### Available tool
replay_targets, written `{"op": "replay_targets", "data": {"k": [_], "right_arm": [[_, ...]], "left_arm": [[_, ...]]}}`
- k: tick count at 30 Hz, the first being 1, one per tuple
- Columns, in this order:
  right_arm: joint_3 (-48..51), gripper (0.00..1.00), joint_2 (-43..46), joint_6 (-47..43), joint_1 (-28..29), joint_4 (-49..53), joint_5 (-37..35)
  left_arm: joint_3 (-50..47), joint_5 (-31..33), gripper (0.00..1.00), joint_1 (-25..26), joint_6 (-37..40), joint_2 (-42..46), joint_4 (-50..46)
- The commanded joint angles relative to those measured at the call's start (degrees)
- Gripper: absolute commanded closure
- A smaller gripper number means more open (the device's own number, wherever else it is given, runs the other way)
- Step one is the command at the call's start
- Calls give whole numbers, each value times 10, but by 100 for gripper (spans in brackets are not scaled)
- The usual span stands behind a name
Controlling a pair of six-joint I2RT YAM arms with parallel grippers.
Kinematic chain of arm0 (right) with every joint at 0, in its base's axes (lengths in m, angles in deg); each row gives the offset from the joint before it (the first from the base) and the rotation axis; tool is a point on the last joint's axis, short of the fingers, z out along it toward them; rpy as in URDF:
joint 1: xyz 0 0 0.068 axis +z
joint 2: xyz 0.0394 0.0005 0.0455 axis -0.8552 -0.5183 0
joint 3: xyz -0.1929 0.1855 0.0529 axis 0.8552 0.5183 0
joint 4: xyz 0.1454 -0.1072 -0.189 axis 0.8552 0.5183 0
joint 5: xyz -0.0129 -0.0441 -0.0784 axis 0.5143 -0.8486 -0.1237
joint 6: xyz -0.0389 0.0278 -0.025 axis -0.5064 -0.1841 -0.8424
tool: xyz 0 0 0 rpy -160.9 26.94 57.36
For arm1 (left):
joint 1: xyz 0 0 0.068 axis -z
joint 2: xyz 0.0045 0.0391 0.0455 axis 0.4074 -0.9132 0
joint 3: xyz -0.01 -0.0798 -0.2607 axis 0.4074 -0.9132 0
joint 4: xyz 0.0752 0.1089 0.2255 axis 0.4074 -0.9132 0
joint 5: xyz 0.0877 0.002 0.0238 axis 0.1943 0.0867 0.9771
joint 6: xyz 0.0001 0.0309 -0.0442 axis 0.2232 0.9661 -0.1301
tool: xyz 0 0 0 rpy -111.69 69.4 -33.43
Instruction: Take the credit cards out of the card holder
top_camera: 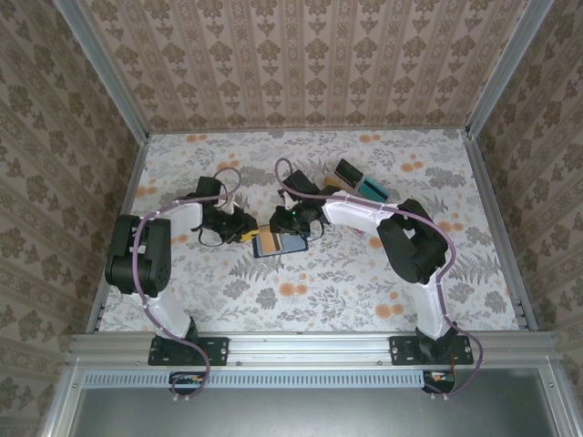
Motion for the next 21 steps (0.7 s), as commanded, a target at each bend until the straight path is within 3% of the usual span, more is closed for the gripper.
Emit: {"op": "replay_targets", "data": {"k": [1, 21], "right_arm": [[-1, 76, -25, -15, -8, 7, 8], [-1, 79, -60, -30, -17, 4, 41]], "left_arm": [[25, -1, 80, 5, 5, -12, -9], [17, 33, 84, 11, 22, -63, -17]]}}
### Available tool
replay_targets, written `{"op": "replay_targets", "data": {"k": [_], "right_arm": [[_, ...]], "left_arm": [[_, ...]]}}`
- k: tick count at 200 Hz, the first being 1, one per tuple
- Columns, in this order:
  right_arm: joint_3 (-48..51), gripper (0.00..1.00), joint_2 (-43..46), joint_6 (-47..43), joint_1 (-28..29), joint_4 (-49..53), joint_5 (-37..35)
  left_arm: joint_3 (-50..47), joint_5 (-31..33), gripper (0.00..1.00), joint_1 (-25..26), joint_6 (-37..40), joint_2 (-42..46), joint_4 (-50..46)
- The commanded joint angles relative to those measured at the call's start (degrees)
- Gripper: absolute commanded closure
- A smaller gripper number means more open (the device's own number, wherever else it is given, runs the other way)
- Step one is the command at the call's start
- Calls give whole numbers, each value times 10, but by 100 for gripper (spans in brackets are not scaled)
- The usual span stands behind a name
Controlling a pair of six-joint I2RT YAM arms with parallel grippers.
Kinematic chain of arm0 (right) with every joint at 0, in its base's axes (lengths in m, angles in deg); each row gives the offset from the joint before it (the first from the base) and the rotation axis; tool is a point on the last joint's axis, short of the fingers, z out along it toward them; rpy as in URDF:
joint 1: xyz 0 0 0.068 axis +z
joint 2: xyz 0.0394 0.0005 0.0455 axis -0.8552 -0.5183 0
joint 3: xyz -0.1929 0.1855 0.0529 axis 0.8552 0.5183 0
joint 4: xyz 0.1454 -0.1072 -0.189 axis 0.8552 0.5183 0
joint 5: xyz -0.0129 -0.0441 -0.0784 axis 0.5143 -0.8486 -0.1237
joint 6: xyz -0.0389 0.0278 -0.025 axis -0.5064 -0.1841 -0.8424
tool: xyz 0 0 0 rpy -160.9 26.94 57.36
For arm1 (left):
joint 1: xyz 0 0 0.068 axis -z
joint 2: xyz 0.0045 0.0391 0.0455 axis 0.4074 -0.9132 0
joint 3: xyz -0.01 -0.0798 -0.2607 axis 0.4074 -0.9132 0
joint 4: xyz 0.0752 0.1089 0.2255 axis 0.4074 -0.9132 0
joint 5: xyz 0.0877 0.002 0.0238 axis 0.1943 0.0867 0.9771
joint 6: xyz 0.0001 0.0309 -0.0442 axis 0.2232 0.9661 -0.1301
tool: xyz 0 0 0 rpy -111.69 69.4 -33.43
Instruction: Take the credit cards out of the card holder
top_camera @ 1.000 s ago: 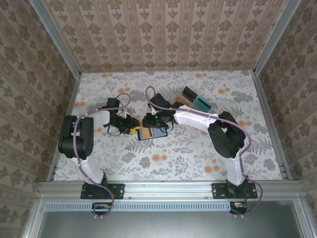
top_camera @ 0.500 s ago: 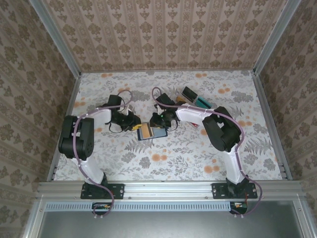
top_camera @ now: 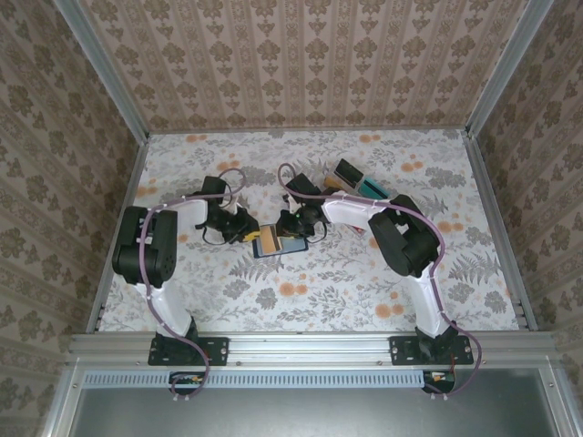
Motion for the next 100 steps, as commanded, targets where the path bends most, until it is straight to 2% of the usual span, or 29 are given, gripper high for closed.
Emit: {"op": "replay_targets", "data": {"k": [1, 100], "right_arm": [[-1, 79, -16, -9, -1, 3, 22], [15, 79, -6, 4, -6, -39, 62]], "left_arm": [[-9, 16, 84, 3, 23, -12, -14], [-21, 19, 84, 3, 27, -27, -6]]}}
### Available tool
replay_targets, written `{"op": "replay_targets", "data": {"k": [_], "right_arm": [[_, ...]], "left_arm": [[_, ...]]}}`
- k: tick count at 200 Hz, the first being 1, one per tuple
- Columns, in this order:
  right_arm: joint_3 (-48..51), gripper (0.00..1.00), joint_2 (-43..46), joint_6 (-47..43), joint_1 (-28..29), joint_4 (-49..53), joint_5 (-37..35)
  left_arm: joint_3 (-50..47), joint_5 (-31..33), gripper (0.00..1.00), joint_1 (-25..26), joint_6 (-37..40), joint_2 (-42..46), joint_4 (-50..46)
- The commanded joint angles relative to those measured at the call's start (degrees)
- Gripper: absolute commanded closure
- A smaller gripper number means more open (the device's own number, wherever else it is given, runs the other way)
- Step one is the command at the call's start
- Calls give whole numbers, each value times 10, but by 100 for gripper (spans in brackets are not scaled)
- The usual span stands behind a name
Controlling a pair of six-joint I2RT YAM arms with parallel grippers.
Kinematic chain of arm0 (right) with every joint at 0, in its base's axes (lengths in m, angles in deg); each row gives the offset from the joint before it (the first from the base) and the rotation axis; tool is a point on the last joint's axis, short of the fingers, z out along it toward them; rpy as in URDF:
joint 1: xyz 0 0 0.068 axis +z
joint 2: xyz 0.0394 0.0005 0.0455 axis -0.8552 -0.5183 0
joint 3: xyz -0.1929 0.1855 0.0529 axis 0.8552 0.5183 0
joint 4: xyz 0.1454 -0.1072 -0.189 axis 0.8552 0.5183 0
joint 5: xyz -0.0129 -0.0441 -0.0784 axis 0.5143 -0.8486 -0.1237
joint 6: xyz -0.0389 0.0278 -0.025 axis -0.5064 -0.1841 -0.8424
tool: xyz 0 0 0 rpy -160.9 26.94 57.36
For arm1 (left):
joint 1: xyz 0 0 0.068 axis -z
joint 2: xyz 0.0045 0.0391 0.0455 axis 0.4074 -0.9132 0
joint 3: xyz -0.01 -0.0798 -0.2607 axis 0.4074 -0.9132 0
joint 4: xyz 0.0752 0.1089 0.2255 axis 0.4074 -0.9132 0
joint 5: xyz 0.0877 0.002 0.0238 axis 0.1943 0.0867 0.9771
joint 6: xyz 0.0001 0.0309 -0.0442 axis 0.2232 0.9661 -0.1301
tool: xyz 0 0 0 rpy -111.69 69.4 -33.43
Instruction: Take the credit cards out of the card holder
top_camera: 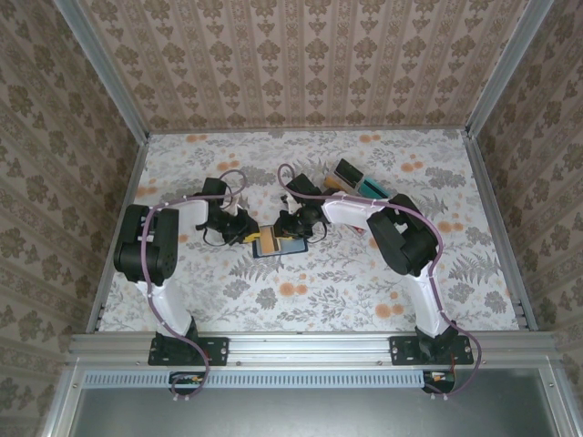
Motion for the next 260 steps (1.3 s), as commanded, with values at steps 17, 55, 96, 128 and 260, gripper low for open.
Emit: {"op": "replay_targets", "data": {"k": [17, 55, 96, 128, 260], "right_arm": [[16, 80, 5, 1, -6, -11, 17], [19, 83, -2, 10, -7, -27, 39], [55, 91, 25, 27, -13, -98, 82], [76, 94, 43, 34, -21, -119, 84], [113, 75, 63, 68, -23, -135, 79]], "left_arm": [[-16, 18, 85, 3, 16, -19, -11], [-16, 18, 85, 3, 17, -19, -10], [-21, 18, 82, 3, 18, -7, -4], [-16, 38, 80, 3, 18, 3, -6], [-1, 37, 78, 3, 19, -1, -21]]}}
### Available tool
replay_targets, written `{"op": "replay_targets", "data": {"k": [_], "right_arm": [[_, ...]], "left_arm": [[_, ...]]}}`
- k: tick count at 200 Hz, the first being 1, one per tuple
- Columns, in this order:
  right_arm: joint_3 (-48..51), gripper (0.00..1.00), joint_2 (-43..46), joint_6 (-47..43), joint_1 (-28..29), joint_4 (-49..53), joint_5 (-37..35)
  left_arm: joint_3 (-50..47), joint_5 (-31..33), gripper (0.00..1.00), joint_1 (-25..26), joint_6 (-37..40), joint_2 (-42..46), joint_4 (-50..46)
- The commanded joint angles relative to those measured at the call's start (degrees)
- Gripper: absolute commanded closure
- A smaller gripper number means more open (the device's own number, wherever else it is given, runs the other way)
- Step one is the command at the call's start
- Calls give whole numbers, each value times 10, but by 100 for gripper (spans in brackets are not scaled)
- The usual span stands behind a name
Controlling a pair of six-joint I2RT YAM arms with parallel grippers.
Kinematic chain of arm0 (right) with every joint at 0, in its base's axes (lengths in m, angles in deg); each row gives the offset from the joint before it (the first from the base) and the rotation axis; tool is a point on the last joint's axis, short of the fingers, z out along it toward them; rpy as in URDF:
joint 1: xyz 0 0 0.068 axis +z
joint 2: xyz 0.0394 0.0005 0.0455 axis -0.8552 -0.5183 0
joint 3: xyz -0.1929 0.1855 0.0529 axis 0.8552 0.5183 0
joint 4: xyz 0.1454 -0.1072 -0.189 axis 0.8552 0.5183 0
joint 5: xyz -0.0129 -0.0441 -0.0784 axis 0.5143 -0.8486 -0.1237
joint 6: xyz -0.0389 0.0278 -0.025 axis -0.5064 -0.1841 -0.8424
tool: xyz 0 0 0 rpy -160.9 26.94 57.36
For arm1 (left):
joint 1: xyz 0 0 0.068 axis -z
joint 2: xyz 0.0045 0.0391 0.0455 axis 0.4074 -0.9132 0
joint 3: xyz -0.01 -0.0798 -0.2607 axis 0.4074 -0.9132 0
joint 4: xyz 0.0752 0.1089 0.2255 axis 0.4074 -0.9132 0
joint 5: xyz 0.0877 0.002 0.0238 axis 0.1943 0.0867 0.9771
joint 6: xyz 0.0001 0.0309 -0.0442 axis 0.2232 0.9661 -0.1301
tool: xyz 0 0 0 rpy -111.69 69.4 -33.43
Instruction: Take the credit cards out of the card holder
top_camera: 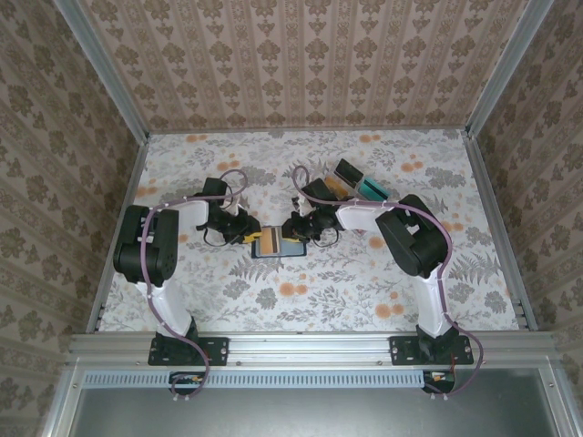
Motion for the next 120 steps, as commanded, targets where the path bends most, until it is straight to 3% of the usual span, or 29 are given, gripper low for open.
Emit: {"op": "replay_targets", "data": {"k": [1, 41, 120], "right_arm": [[-2, 75, 20, 28, 7, -8, 9], [-15, 70, 59, 54, 41, 44, -66], [22, 75, 60, 106, 63, 34, -102]], "left_arm": [[2, 36, 78, 1, 14, -6, -27], [-3, 38, 80, 1, 15, -6, -28], [-2, 61, 85, 2, 18, -15, -42]]}}
